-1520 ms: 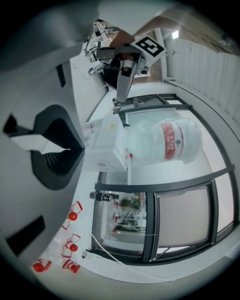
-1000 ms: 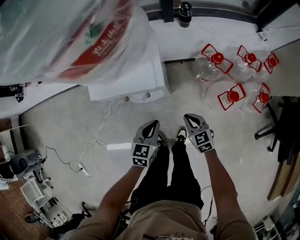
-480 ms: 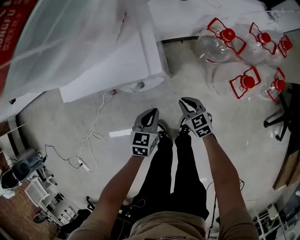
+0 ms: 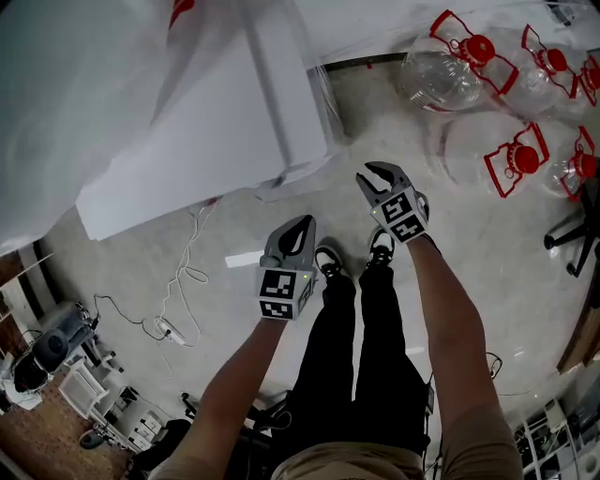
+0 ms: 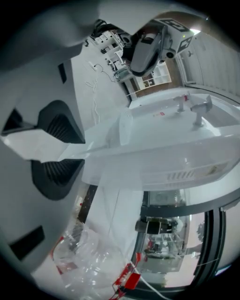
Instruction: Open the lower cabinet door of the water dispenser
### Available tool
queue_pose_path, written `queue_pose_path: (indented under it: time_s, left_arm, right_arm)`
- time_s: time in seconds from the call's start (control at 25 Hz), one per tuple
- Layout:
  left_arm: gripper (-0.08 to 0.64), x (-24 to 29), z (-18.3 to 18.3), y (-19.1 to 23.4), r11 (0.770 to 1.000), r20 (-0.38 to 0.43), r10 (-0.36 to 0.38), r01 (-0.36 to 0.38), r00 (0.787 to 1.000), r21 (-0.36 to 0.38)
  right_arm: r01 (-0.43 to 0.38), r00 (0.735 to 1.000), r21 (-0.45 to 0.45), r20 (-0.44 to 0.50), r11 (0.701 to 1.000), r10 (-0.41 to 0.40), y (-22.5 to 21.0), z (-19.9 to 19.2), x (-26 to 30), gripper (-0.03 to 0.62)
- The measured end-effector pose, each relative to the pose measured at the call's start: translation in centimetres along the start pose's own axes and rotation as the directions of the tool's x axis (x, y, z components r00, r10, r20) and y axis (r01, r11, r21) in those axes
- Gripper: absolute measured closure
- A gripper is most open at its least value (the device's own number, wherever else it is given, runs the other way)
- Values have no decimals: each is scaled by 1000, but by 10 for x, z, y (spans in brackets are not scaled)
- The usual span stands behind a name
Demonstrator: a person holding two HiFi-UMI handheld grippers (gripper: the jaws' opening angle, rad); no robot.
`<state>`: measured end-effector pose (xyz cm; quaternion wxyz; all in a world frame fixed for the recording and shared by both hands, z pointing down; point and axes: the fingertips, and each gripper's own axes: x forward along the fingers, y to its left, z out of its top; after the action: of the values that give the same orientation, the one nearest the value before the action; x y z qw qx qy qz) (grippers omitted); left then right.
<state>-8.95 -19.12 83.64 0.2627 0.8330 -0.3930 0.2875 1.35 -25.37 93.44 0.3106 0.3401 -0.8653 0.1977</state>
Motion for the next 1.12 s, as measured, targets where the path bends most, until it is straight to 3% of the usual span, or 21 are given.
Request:
queue_pose_path:
  time_s: [0.44,0.72,1.12]
  left_arm:
    - [558,7,-21,1,1000,-35,-24,24,999,-6]
    - [558,11,-25,4,999,-39,-33,33,999,4]
    - [558,8,-25,16,1000,-19,-7,7,1000,-7]
  right_arm:
    - [-87,995,-130,-65,988,79,-18,0,55,397]
    - [-143,988,-202,-89,969,127,-13,-1,82,397]
    - [-130,990,-190,-70,973,119,-12,4,94,377]
